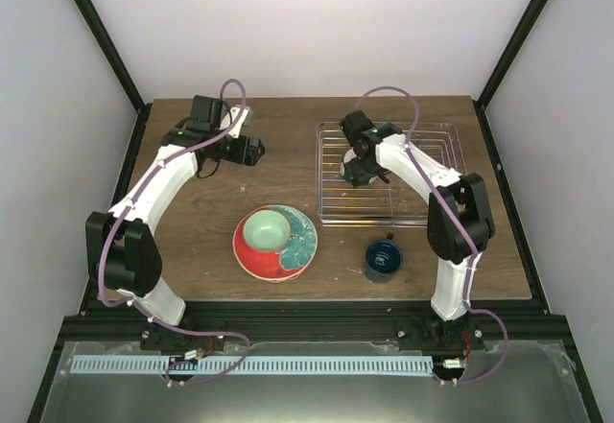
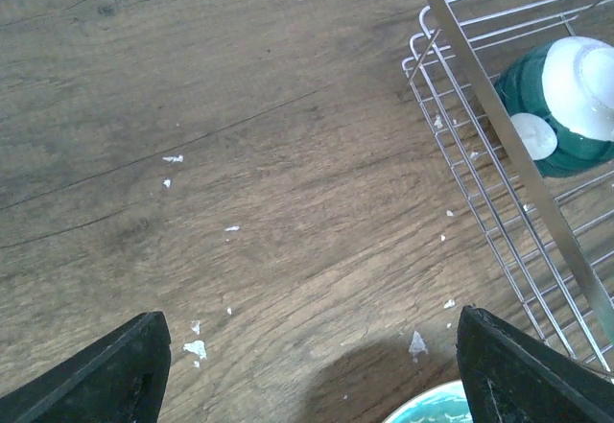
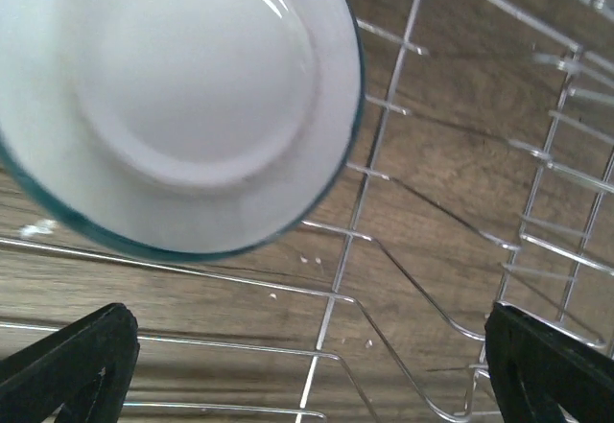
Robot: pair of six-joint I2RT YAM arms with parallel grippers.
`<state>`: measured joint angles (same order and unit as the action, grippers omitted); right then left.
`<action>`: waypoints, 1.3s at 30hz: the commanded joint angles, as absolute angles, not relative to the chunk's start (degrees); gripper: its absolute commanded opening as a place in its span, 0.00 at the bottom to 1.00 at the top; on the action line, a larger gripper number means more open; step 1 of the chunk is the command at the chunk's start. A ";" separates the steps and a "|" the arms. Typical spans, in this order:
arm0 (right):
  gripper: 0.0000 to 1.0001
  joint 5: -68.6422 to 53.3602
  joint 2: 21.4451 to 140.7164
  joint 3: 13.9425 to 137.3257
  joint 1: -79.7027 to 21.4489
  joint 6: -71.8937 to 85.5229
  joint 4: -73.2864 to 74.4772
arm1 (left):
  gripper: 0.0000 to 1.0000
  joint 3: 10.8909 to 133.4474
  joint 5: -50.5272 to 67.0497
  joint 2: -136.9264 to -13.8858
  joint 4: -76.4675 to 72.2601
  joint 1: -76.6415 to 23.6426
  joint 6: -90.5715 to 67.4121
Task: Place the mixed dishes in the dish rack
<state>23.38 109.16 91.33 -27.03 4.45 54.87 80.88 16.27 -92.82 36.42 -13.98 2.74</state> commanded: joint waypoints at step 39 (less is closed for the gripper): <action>1.00 9.96 100.80 82.13 -24.89 -1.11 33.27 | 0.83 79.37 2.62 -88.81 55.09 -25.74 -0.46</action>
